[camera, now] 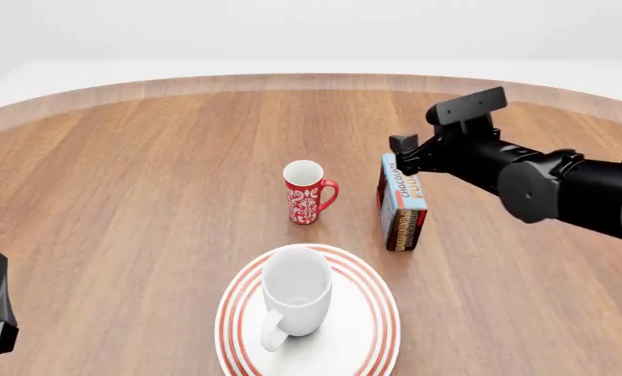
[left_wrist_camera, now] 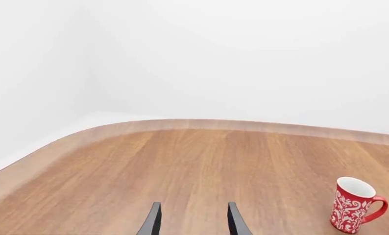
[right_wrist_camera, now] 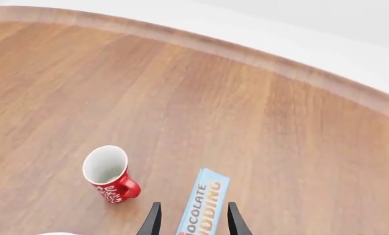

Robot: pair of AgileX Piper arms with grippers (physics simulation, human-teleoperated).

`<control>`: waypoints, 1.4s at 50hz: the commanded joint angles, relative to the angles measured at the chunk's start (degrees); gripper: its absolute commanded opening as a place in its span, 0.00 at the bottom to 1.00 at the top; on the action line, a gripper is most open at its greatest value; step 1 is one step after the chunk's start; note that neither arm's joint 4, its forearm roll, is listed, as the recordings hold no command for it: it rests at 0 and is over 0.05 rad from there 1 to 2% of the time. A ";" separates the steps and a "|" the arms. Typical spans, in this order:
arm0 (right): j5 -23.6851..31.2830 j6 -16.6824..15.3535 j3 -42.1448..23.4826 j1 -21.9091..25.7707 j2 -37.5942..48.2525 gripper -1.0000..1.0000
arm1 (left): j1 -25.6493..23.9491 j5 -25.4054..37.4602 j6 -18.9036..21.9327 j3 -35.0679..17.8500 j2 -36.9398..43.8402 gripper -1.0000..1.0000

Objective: Pick up the white mug and put it on the plate, and put the chocolate pudding to the right of the plate.

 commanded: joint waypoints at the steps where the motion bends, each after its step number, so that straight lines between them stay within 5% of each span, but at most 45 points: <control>1: 0.36 0.63 -0.98 -0.18 1.48 1.00 | 0.08 0.07 -0.11 -0.07 0.00 1.00; 70: -0.53 2.30 -3.83 -2.53 9.36 1.00 | 0.69 -0.21 -0.56 0.40 0.00 1.00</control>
